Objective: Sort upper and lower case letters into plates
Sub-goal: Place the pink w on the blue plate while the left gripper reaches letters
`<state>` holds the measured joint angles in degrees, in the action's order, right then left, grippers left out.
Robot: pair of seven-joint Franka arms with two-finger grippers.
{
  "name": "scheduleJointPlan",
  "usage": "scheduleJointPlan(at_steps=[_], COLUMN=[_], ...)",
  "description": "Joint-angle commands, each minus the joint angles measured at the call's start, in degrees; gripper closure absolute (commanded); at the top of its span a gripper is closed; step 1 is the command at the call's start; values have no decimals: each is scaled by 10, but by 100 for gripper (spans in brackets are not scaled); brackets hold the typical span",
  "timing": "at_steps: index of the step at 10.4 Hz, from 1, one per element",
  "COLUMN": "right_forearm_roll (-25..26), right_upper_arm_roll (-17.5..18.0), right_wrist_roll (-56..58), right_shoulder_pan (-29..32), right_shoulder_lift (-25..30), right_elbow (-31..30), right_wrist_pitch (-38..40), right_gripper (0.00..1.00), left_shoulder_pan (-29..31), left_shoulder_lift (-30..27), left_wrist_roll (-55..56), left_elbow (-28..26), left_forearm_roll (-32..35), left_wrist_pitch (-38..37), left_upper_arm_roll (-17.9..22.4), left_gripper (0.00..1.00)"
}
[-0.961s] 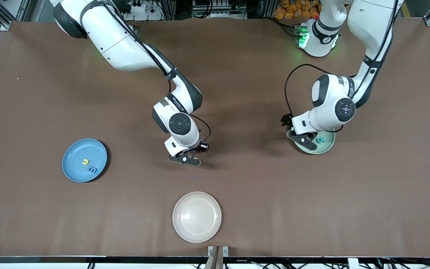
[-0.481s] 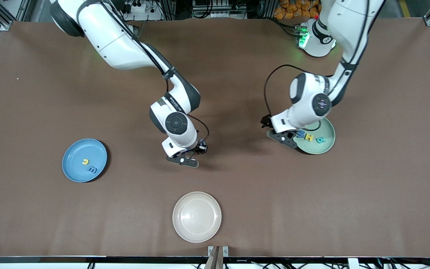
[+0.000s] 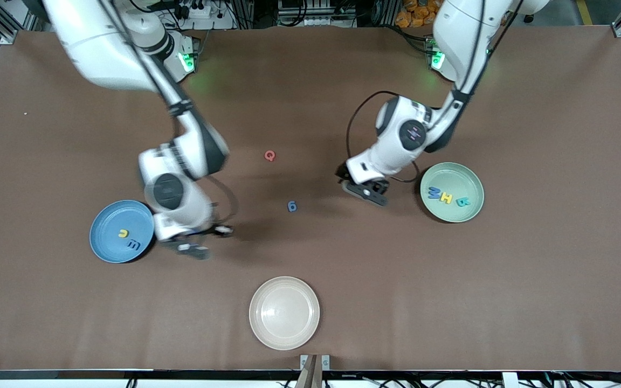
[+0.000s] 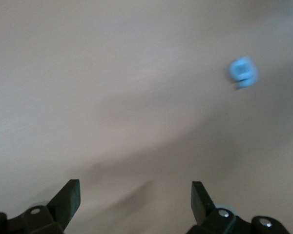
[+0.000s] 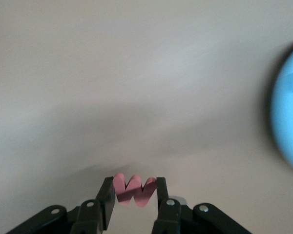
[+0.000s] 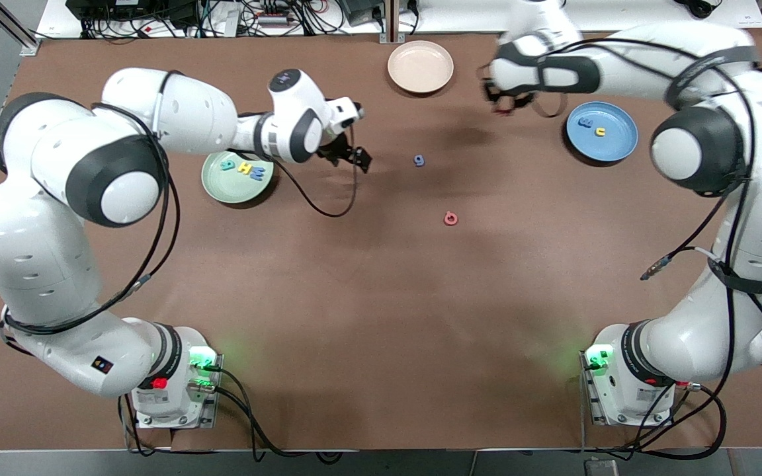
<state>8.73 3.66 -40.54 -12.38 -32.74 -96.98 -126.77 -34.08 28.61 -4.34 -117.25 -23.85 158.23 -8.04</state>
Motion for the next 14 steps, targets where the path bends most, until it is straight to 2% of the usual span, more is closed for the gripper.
scheduleJointPlan(at_steps=[1, 3, 4, 5, 6, 7, 9, 10, 12, 14], right_forearm_roll=[44, 59, 60, 59, 59, 58, 55, 53, 53, 52], right_upper_arm_roll=[-40, -43, -43, -43, -42, -41, -41, -41, -42, -40], right_wrist_roll=[61, 93, 98, 98, 98, 98, 97, 97, 98, 99], right_shoulder_pan=[49, 94, 111, 114, 113, 113, 114, 114, 114, 113], right_shoulder_lift=[36, 29, 24, 24, 24, 24, 27, 31, 36, 62], right_elbow=[-62, -62, -71, -83, -85, -84, -83, -82, -81, -96], right_wrist_pitch=[-10, -10, -11, -17, -13, -15, -17, -17, -17, -15], right_gripper=[100, 100, 87, 5, 0, 0, 0, 0, 0, 0], left_shoulder_pan=[-54, -104, -130, -153, -191, -245, -331, -352, -386, -387], left_shoulder_lift=[29, 59, 66, 78, 92, 104, 109, 110, 136, 179], left_wrist_roll=[10, 16, 39, 55, 60, 68, 131, 167, 184, 186], left_elbow=[30, 59, 75, 94, 116, 140, 148, 151, 157, 186], left_forearm_roll=[-1, -2, -2, -1, 2, 4, 6, 13, 100, 134], left_wrist_pitch=[52, 63, 66, 66, 66, 65, 65, 65, 65, 65], left_upper_arm_roll=[5, 8, 14, 20, 41, 77, 123, 135, 178, 184], left_gripper=[0, 0, 0, 0, 0, 0, 0, 0, 0, 0])
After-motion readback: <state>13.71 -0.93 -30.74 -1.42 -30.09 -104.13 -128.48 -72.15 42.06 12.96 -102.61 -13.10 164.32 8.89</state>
